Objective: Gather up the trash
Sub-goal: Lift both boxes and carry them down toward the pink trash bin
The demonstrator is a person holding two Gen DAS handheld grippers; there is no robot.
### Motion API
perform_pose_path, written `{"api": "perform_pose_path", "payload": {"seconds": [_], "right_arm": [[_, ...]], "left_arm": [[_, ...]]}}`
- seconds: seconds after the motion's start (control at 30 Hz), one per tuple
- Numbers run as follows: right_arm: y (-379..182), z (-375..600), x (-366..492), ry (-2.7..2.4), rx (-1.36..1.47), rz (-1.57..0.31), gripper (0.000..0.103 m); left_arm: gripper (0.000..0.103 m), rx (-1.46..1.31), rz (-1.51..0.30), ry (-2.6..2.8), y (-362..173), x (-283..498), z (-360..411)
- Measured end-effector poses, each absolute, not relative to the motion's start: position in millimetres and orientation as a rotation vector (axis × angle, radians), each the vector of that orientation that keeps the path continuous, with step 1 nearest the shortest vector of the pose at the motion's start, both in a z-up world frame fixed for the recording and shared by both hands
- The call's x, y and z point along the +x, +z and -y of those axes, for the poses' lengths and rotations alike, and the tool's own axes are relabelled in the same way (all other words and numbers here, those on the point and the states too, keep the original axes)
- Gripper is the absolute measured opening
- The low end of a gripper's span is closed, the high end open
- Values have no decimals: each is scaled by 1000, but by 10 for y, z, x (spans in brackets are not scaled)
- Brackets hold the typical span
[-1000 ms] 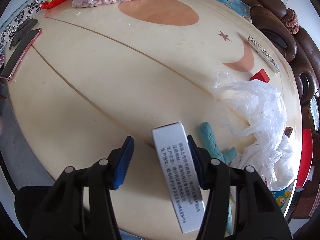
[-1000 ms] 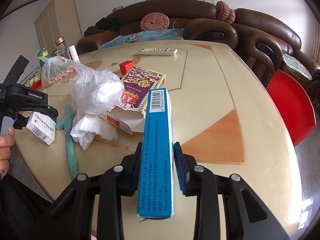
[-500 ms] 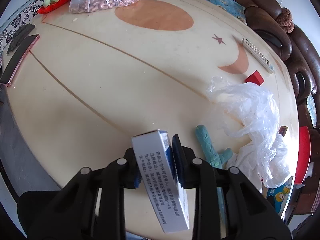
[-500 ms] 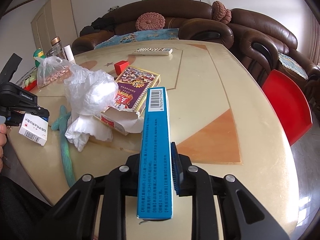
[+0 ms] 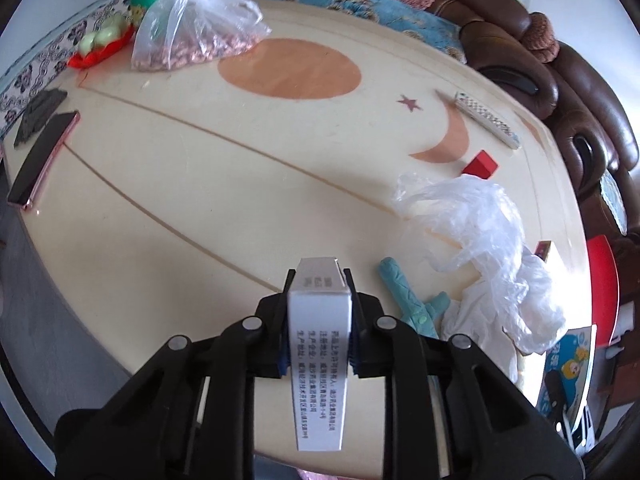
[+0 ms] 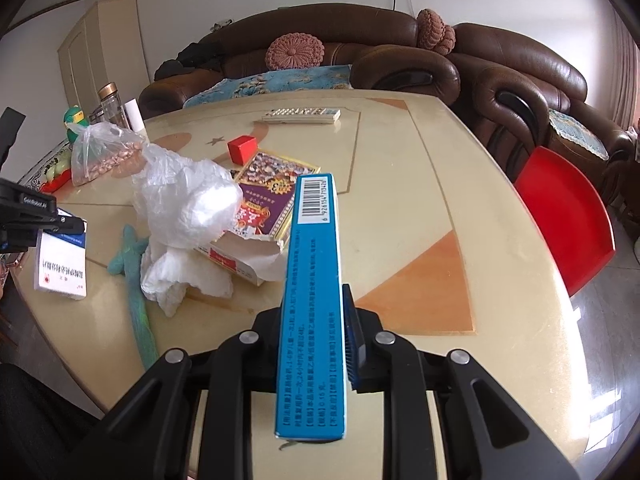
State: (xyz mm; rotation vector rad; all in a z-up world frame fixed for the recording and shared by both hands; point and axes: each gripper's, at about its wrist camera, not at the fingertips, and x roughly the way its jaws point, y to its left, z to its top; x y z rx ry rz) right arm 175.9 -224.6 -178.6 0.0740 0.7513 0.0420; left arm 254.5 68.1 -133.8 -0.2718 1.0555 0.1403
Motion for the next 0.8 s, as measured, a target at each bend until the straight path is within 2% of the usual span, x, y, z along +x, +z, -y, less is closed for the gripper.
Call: {"api": "perform_pose_path", "payload": {"seconds": [0.5, 0.8], "right_arm": [[-1598, 2261, 1647, 23, 96, -705, 21], [-1269, 2080, 1382, 8, 15, -618, 21]], "left_arm": [[21, -183, -911, 46, -978, 2241, -601], [21, -126, -836, -34, -786, 1919, -497]]}}
